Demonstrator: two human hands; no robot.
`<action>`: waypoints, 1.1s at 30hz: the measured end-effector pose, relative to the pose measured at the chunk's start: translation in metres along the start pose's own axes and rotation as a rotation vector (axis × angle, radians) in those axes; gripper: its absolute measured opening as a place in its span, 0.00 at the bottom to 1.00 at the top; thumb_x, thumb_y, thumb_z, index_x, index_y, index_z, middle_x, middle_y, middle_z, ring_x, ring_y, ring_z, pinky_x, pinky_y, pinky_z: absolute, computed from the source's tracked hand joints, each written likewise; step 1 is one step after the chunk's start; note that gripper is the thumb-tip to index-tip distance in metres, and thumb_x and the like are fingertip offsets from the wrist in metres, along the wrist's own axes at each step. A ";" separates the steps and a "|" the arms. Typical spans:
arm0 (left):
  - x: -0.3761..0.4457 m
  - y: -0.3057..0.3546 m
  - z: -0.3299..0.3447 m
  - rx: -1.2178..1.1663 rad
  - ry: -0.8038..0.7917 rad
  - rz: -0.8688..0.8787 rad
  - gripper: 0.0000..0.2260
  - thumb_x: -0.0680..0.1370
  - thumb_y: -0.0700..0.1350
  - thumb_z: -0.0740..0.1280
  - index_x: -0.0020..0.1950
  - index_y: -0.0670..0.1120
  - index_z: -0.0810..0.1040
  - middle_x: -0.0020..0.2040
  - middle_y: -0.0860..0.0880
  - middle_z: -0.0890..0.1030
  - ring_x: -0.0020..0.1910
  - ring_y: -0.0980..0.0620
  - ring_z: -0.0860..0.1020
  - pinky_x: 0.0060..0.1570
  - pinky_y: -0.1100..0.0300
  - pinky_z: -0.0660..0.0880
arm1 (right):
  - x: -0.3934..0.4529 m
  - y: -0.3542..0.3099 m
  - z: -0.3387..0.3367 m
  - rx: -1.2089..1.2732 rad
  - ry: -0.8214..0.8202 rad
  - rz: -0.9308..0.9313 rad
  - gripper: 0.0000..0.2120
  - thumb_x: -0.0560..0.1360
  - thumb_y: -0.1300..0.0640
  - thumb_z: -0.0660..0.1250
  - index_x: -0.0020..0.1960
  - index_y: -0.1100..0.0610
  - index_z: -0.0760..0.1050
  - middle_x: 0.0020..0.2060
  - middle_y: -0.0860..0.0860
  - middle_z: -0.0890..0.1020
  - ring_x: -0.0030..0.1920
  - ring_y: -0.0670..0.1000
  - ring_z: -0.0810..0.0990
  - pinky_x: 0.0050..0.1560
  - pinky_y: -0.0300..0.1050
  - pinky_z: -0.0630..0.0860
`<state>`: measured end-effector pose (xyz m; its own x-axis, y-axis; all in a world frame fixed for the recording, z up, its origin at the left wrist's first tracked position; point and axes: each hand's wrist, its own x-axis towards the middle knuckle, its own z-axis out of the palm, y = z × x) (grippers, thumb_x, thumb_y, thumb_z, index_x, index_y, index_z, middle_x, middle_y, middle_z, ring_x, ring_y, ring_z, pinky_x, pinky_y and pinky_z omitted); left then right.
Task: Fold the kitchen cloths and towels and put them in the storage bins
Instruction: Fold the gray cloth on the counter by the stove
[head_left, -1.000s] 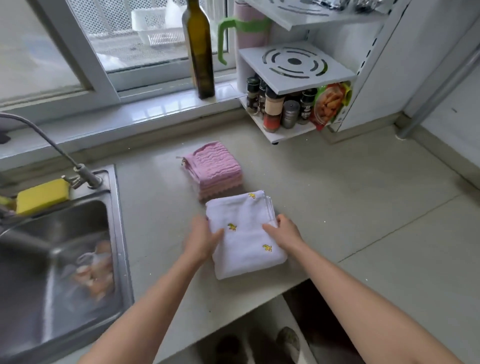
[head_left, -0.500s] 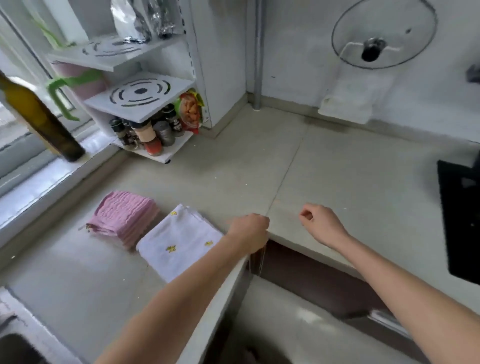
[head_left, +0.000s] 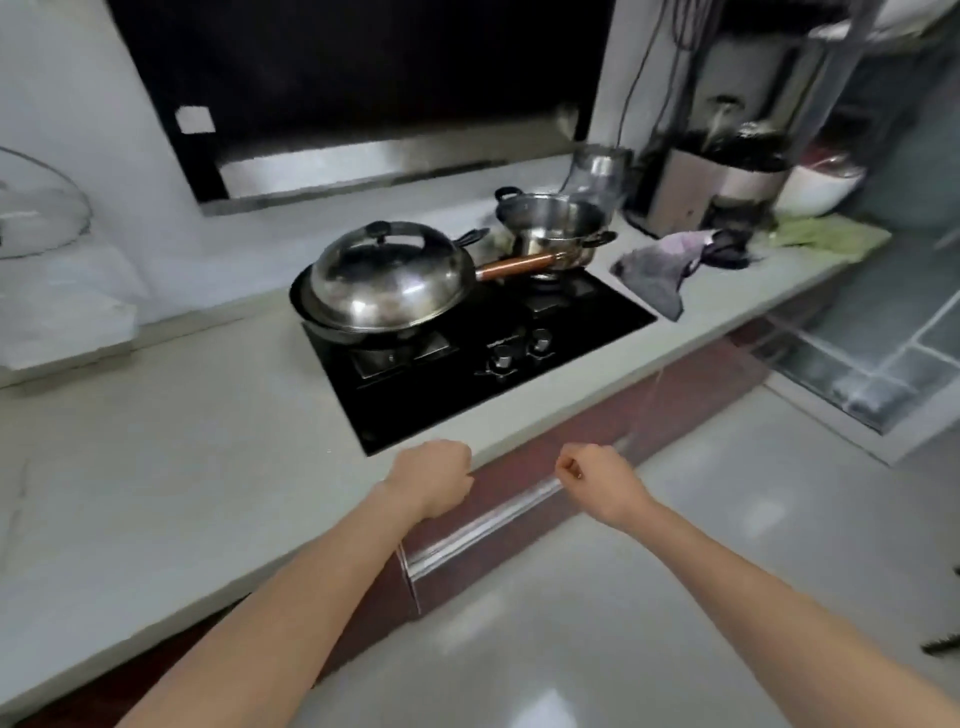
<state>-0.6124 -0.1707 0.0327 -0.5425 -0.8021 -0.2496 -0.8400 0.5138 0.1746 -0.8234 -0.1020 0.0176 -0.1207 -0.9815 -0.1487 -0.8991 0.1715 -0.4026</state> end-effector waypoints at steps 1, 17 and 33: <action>0.013 0.028 0.000 0.006 -0.009 0.031 0.13 0.78 0.48 0.59 0.59 0.46 0.76 0.59 0.46 0.77 0.57 0.45 0.75 0.52 0.55 0.72 | -0.010 0.028 -0.014 -0.008 0.017 0.037 0.08 0.76 0.58 0.59 0.40 0.51 0.70 0.40 0.51 0.82 0.41 0.55 0.80 0.41 0.45 0.74; 0.256 0.251 -0.023 0.129 -0.039 0.260 0.15 0.78 0.50 0.60 0.63 0.48 0.73 0.61 0.49 0.77 0.59 0.46 0.75 0.49 0.57 0.70 | 0.041 0.278 -0.155 -0.018 0.208 0.310 0.08 0.74 0.62 0.56 0.38 0.54 0.68 0.36 0.51 0.75 0.39 0.56 0.72 0.38 0.43 0.67; 0.571 0.295 -0.086 0.008 -0.085 0.221 0.17 0.77 0.49 0.62 0.65 0.46 0.72 0.64 0.49 0.75 0.63 0.46 0.73 0.56 0.54 0.73 | 0.320 0.423 -0.271 -0.112 0.045 0.243 0.11 0.76 0.60 0.60 0.57 0.58 0.73 0.55 0.56 0.77 0.55 0.58 0.76 0.48 0.46 0.71</action>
<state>-1.1686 -0.5029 0.0234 -0.7119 -0.6417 -0.2852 -0.7006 0.6766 0.2267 -1.3558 -0.3665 0.0444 -0.3552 -0.9159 -0.1873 -0.8822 0.3946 -0.2570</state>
